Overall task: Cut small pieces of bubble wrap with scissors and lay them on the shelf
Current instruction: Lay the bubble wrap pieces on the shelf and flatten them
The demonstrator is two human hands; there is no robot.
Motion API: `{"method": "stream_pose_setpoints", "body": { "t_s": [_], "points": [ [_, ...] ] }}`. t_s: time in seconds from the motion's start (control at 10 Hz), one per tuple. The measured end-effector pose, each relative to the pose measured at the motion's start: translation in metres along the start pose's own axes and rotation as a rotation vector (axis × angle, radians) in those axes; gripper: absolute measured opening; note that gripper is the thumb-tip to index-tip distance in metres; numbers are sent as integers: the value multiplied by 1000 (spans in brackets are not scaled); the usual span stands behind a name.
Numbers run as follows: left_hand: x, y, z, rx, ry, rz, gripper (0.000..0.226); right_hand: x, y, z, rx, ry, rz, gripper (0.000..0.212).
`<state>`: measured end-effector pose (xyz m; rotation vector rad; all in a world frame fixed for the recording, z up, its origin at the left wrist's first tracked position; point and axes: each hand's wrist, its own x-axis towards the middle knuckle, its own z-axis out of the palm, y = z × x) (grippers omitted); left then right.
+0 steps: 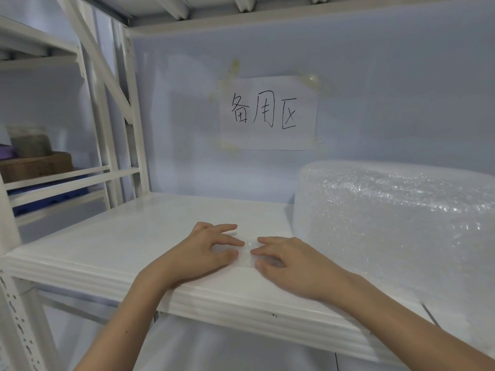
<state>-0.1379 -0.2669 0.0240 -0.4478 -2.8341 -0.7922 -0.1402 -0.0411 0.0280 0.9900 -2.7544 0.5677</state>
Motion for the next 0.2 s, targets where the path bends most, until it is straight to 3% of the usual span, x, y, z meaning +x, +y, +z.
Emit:
{"method": "stream_pose_setpoints", "body": {
  "t_s": [0.2],
  "points": [
    [-1,-3,1,-91,157,-4,27,-3,2,-2,-1,33,32,45]
  ]
}}
